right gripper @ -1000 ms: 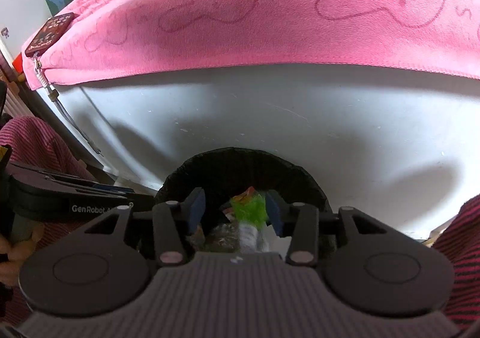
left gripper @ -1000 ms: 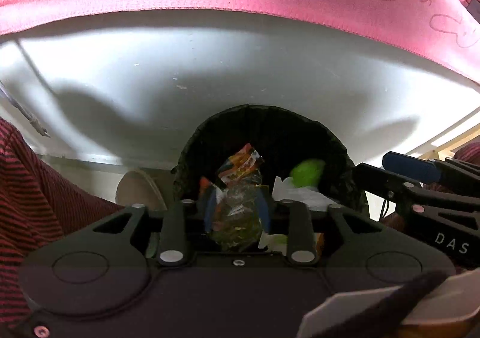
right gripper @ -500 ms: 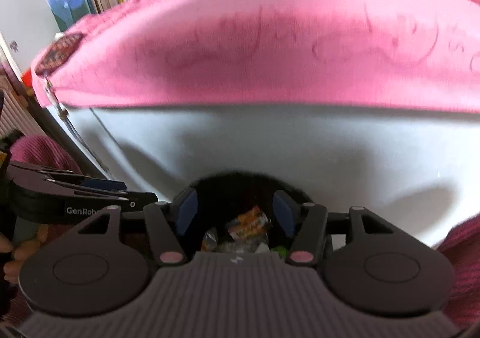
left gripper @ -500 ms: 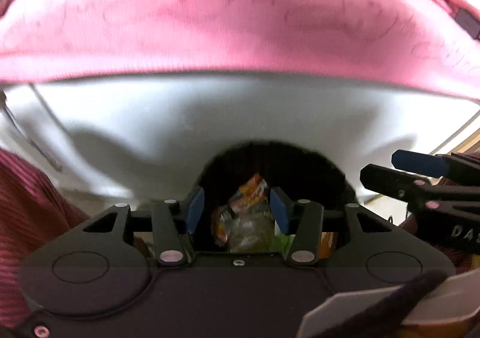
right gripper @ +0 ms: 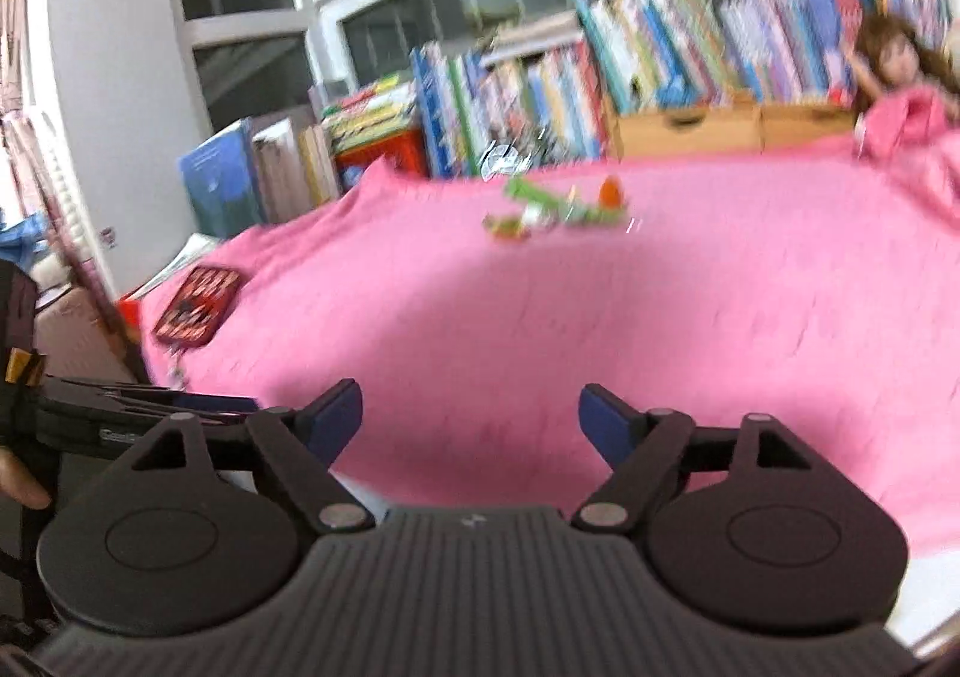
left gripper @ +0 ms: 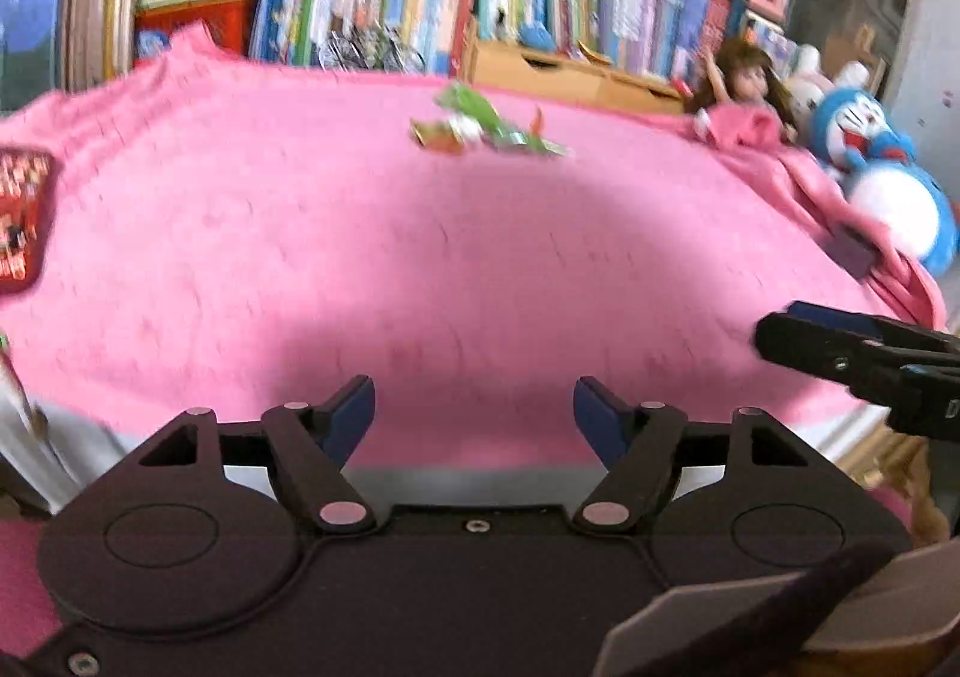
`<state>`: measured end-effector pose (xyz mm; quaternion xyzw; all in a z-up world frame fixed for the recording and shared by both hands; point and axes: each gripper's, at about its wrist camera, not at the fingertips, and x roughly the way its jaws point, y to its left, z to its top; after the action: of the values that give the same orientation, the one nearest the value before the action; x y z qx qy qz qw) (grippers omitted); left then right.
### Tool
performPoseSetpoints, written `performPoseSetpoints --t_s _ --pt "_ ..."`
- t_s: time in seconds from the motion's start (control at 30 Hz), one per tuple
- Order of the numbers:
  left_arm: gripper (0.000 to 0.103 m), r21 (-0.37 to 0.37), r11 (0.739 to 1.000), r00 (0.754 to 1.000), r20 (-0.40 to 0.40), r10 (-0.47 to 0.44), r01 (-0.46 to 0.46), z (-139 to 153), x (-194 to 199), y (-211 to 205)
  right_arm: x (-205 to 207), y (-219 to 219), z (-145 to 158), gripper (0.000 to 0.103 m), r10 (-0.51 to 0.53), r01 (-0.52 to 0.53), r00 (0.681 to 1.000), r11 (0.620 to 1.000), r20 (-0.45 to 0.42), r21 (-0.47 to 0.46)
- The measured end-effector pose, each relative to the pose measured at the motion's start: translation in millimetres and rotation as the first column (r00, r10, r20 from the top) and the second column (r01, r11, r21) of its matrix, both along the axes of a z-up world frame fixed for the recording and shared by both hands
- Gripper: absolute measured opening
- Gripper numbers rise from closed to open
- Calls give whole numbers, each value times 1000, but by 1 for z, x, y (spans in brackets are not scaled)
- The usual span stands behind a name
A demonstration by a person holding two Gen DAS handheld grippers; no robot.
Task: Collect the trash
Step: 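Grasp the gold foil with the left tool while the right tool grasps the green plastic strip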
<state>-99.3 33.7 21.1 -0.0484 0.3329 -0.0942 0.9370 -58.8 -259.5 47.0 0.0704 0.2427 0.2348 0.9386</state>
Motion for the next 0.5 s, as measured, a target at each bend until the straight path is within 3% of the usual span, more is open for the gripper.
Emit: performPoseSetpoints --t_s 0.13,0.5 --pt "79 27 999 998 50 39 -41 11 32 0 22 -1 8 95 -44 45 998 998 47 -41" --pt "81 63 992 989 109 101 -109 7 162 -6 116 9 7 96 -123 128 991 987 47 -101"
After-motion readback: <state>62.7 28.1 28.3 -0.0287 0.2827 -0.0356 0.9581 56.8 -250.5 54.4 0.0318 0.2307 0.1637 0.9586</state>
